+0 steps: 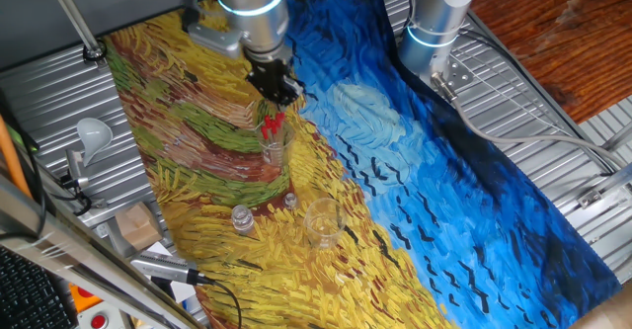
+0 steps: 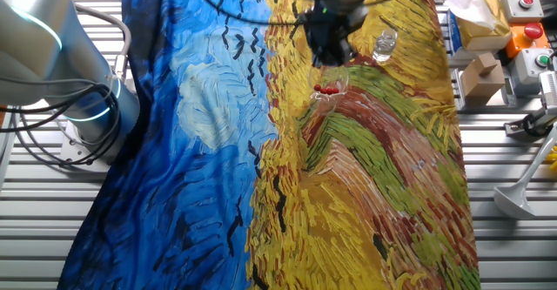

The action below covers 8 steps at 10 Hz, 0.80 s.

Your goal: Transfer liquid using a dropper

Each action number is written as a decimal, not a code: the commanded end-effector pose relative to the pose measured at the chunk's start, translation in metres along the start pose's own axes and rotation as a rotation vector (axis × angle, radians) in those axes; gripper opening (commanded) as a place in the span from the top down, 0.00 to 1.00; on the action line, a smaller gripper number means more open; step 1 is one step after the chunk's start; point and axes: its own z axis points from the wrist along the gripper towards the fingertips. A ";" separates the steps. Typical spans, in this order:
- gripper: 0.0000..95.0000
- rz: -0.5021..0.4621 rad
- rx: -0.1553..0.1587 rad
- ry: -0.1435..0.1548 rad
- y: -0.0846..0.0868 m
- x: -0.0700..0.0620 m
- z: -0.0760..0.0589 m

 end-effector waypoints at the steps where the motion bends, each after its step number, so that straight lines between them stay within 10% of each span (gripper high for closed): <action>1: 1.00 -0.009 -0.009 0.002 -0.001 0.001 -0.025; 8: 1.00 -0.109 -0.016 0.011 -0.001 0.001 -0.025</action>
